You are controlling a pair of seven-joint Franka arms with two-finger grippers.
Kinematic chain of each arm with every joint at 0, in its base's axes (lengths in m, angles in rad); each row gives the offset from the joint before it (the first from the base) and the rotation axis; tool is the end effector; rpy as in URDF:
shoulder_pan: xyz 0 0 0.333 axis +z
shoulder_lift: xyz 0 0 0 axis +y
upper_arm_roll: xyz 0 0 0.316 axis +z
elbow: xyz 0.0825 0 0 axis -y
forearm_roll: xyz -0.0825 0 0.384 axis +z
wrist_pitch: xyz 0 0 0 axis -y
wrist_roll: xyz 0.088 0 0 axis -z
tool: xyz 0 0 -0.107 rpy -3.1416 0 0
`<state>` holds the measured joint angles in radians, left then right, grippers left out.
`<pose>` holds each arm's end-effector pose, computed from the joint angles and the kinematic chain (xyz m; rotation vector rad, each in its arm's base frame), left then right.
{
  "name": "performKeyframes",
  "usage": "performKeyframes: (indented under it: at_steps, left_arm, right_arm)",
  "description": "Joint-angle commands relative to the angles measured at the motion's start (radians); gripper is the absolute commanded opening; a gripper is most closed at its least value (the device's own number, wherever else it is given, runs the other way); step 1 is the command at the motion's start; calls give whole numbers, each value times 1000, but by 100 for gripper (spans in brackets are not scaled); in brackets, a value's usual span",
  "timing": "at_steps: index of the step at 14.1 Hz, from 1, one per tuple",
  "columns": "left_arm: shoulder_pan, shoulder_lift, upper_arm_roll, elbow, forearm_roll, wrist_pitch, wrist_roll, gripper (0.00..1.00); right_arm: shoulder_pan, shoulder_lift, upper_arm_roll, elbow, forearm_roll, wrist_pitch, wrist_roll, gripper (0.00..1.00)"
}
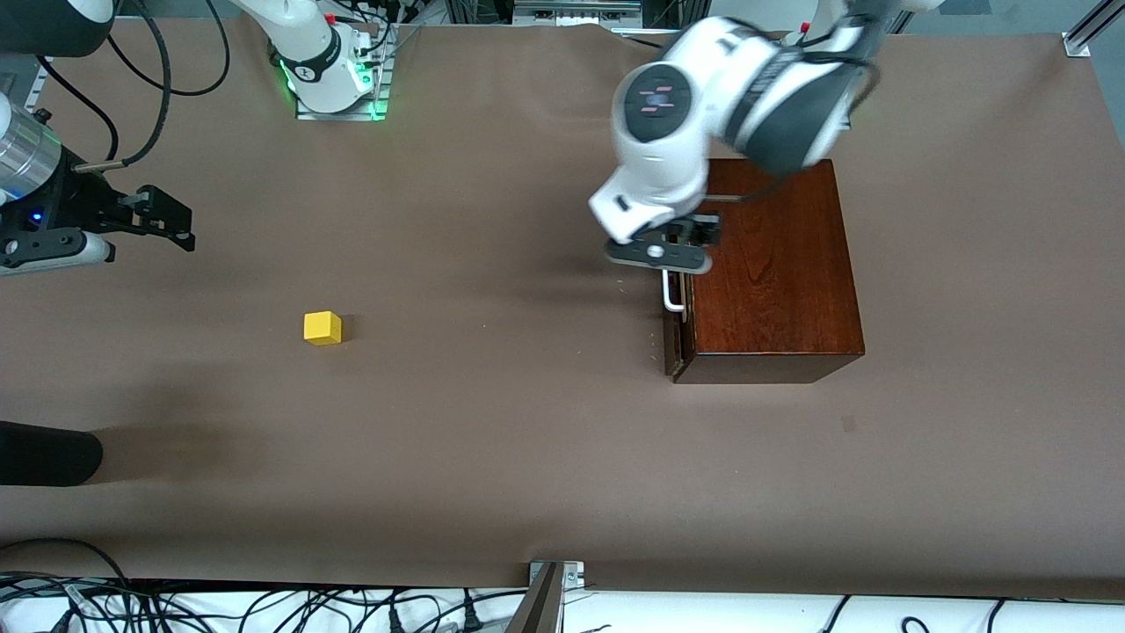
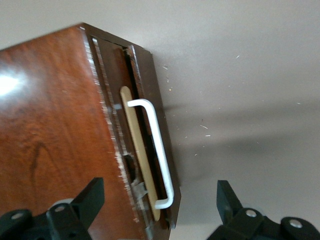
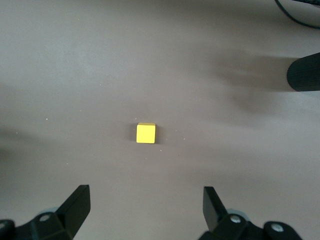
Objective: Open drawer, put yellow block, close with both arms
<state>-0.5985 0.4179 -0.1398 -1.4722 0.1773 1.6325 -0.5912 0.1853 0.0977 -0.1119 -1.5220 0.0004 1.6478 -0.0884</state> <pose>0.5028 -0.4160 0.4229 -2.8768 0.2537 0.1844 0.5895 0.0466 0.5989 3.1202 0.2540 0.0448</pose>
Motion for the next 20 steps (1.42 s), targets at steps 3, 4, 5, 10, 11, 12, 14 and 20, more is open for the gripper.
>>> performKeyframes:
  at_steps: [3, 4, 5, 10, 11, 12, 14, 20]
  left_arm:
    - [-38, 42, 9, -75, 79, 19, -136, 100]
    - [-43, 39, 9, -103, 80, 26, -175, 100]
    - [-64, 42, 9, -121, 82, 29, -217, 100]
    - [-80, 47, 11, -215, 149, 145, -274, 100]
    - [-79, 50, 11, -229, 151, 176, -282, 100]
    - [-81, 59, 11, -243, 152, 205, -292, 100]
    - [-79, 79, 11, -249, 166, 236, -308, 100]
    - [-86, 110, 9, -241, 172, 311, -357, 100]
  right_arm:
    - [-6, 11, 3, 28, -2, -5, -4, 100]
    - [-6, 13, 3, 28, -5, -3, -4, 100]
    - [-6, 19, 3, 28, -5, -3, -4, 100]
    - [-6, 19, 3, 28, 1, 0, -2, 100]
    - [-7, 20, 3, 28, 4, 18, -5, 100]
    - [-7, 31, 3, 28, 9, 39, -11, 100]
    - [-6, 39, 3, 28, 10, 46, -13, 100]
    - [-4, 131, 5, 20, 6, 40, -24, 100]
